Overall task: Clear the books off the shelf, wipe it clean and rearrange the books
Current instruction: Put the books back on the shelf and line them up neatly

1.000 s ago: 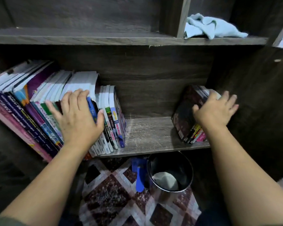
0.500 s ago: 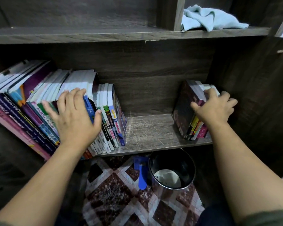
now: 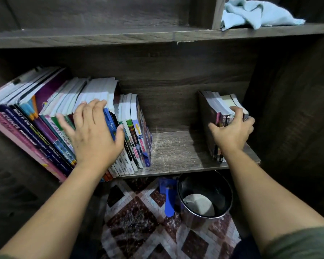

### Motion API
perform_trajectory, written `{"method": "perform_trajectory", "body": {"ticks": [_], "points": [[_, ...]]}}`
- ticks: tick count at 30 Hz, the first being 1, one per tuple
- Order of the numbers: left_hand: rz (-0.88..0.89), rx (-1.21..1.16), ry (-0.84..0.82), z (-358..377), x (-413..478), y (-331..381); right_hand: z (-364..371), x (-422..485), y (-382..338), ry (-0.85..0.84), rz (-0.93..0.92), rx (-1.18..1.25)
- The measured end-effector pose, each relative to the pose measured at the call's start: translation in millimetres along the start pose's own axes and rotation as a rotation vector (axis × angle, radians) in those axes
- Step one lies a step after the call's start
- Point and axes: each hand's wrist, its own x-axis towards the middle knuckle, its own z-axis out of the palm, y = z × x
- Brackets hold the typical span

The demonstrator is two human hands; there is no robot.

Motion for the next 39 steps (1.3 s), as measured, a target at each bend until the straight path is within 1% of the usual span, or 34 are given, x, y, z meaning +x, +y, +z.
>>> {"method": "perform_trajectory", "body": {"ticks": [4, 6, 12, 15, 19, 22, 25, 29, 31, 33, 36, 37, 39], "points": [[-0.013, -0.020, 0.019, 1, 1, 2, 12, -15, -18, 0.073, 0.003, 0.039], [-0.020, -0.022, 0.024, 1, 1, 2, 18, -27, -31, 0.081, 0.002, 0.093], [0.002, -0.025, 0.019, 1, 0, -3, 45, -73, -69, -0.033, -0.060, 0.214], [0.040, -0.012, 0.005, -1, -1, -9, 61, -89, -86, -0.077, -0.055, 0.255], [0.079, 0.000, -0.025, -3, -3, -15, 78, -103, -102, -0.125, -0.070, 0.224], [0.107, 0.012, -0.050, -4, -4, -19, 85, -108, -108, -0.188, -0.121, 0.139], [0.120, 0.021, -0.074, -7, -4, -23, 86, -108, -107, -0.249, -0.160, 0.117], [0.132, 0.027, -0.097, -10, -5, -25, 76, -104, -91, -0.345, -0.301, 0.195], [0.129, 0.027, -0.103, -11, -4, -25, 66, -102, -79, -0.427, -0.322, 0.273], [0.124, 0.029, -0.101, -11, -4, -25, 61, -100, -63, -0.541, -0.261, 0.344], [0.115, 0.023, -0.090, -9, -4, -23, 66, -97, -42, -0.715, -0.114, 0.319], [0.111, 0.022, -0.085, -8, -4, -23, 69, -98, -39, -0.754, -0.083, 0.278], [0.105, 0.022, -0.070, -6, -4, -22, 75, -97, -36, -0.767, -0.072, 0.204]]}}
